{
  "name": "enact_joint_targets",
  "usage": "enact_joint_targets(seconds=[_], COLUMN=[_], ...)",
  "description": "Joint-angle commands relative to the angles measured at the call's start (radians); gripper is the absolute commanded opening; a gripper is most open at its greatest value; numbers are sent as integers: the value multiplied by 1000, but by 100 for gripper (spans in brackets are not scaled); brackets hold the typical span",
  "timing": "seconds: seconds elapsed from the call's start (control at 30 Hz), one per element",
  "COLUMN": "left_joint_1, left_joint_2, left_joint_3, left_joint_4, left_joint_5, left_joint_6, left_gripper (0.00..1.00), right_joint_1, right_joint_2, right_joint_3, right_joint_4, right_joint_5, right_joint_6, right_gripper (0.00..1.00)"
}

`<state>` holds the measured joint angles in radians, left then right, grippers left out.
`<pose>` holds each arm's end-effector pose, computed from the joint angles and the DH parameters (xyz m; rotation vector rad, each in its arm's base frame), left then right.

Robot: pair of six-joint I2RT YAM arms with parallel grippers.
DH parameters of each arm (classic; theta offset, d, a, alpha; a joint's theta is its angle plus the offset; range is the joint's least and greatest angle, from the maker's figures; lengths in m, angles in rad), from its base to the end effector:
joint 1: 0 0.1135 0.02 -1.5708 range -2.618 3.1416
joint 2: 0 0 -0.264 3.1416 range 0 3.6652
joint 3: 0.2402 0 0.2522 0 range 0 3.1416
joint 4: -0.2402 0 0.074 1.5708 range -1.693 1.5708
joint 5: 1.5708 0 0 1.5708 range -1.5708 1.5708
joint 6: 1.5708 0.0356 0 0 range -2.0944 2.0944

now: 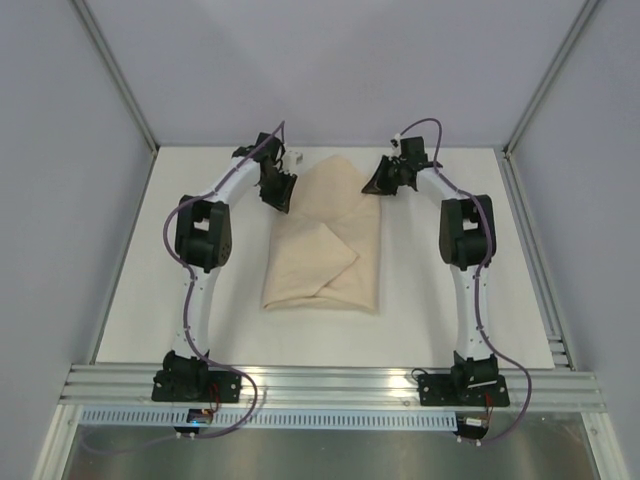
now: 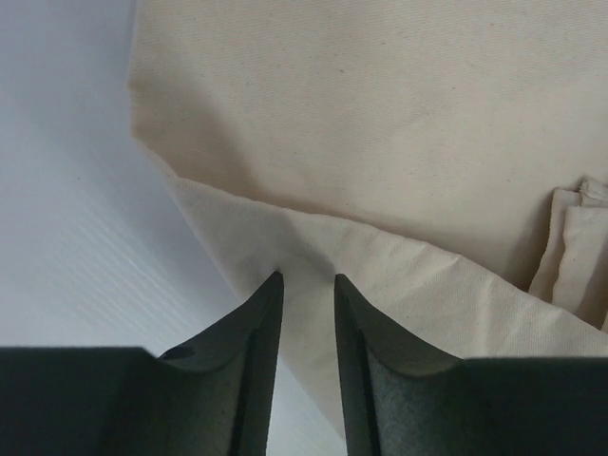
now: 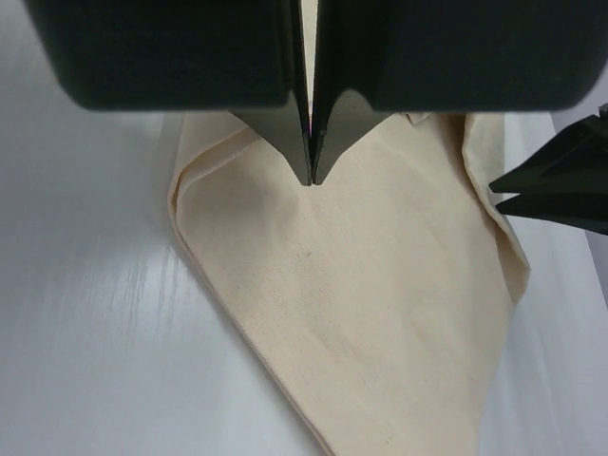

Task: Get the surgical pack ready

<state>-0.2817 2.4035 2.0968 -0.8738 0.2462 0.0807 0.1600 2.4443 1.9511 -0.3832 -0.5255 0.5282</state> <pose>0.4858 -0.1496 0.1740 0.5622 2.6949 -0.3934 0.5240 0.1026 0.1394 0.2187 2.5046 0.9390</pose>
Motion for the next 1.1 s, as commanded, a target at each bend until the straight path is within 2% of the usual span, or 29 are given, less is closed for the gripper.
enact_joint_targets(seconds=[0.0, 0.07, 0.17, 0.2, 0.27, 0.3, 0.37, 0.4, 0.5, 0.6, 0.73, 0.87, 0.93, 1.07], left_joint_1=[-5, -5, -2, 4, 13, 18, 29, 32, 36, 41, 49, 49, 49, 49], left_joint_2=[-91, -109, -127, -135, -124, -97, -38, -20, 52, 91, 132, 157, 158, 169], left_joint_3=[19, 61, 95, 89, 91, 104, 155, 169, 241, 252, 261, 266, 262, 264], left_joint_4=[45, 52, 67, 81, 88, 79, 37, 26, -27, -44, -24, 8, 25, 62], left_joint_5=[77, 76, 21, -17, -39, -56, -71, -74, -85, -104, -36, 82, 116, 163], left_joint_6=[-1, 2, -10, -15, -27, -32, -47, -56, -75, -111, -110, -111, -114, -111], left_gripper=[40, 43, 53, 56, 61, 61, 61, 61, 62, 64, 66, 61, 58, 39], right_joint_1=[-5, -7, -16, -20, -34, -39, -42, -42, -42, -42, -42, -42, -40, -42], right_joint_2=[-59, -86, -123, -126, -116, -93, -62, -33, 16, 54, 94, 130, 137, 151], right_joint_3=[110, 143, 212, 221, 247, 259, 305, 316, 322, 292, 262, 263, 259, 269], right_joint_4=[-20, -40, -118, -138, -187, -209, -278, -304, -319, -312, -287, -286, -275, -266], right_joint_5=[-16, -1, 103, 167, 208, 243, 277, 278, 205, 124, 59, 35, 33, 25], right_joint_6=[18, 6, -42, -60, -76, -85, -118, -128, -135, -116, -100, -93, -91, -91], right_gripper=[5, 11, 16, 22, 29, 36, 39, 44, 50, 52, 53, 51, 45, 21])
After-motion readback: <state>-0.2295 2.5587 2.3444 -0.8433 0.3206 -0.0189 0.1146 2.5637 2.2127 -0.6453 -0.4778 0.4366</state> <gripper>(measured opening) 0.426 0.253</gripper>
